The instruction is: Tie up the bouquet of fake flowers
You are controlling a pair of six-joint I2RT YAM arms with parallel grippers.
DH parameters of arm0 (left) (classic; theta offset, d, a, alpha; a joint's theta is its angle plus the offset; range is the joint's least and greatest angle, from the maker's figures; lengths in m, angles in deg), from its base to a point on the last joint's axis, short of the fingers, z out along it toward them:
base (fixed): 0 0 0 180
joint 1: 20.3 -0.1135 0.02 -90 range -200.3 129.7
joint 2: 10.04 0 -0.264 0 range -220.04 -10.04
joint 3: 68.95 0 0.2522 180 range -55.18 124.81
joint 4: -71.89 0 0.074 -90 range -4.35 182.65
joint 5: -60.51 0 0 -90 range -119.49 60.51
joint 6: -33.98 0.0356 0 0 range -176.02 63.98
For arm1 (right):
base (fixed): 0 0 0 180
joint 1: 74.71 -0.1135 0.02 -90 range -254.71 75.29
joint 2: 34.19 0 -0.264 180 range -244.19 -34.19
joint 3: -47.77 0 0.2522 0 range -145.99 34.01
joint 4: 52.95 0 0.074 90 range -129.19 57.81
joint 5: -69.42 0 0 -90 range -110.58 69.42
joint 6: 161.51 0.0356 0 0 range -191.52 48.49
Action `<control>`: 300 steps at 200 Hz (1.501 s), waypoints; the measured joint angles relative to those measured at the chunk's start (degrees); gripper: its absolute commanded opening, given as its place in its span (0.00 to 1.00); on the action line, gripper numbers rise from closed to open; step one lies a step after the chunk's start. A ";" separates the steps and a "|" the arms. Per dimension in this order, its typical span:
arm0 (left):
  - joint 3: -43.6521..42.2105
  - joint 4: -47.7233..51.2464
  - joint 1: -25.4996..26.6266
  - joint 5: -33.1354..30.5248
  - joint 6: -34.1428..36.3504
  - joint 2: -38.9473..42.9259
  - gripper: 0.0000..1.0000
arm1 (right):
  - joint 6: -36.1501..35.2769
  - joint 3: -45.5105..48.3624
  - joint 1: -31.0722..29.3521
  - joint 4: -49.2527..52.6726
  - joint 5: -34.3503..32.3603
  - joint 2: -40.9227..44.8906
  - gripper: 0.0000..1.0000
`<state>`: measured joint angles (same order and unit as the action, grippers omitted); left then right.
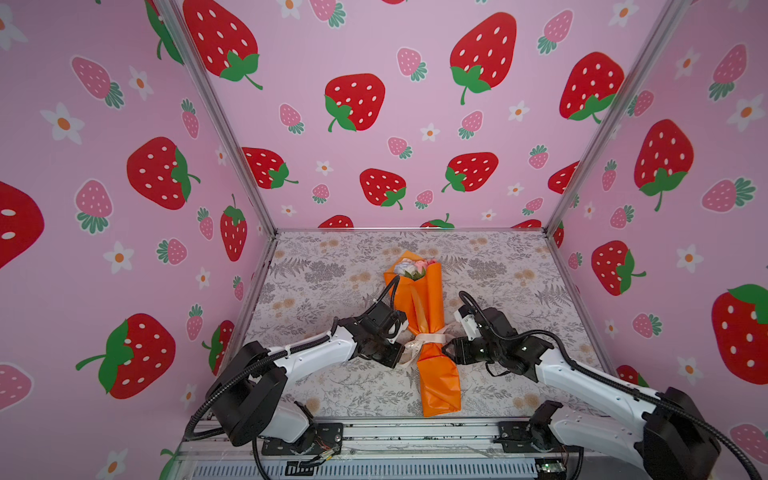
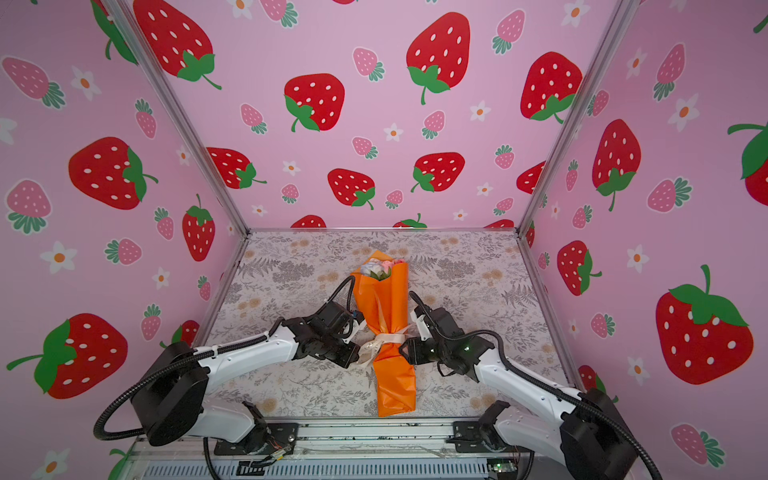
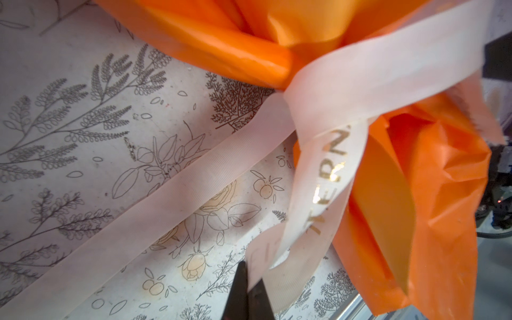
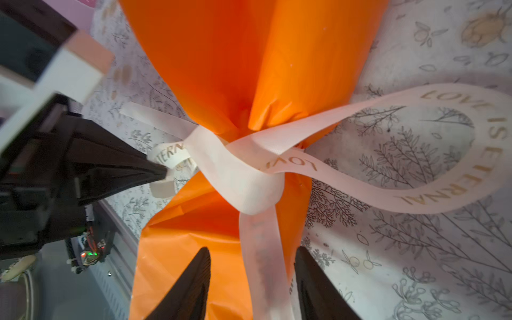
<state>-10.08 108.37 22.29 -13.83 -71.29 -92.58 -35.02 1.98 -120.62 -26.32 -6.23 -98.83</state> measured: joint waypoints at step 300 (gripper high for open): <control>0.85 -1.27 0.00 0.00 -1.07 -1.40 0.00 | -5.95 -1.16 -6.86 25.42 17.59 11.43 0.41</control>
<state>-9.23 107.10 22.29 -13.83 -72.36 -93.98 -40.97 0.82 -127.48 -0.91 11.36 -87.40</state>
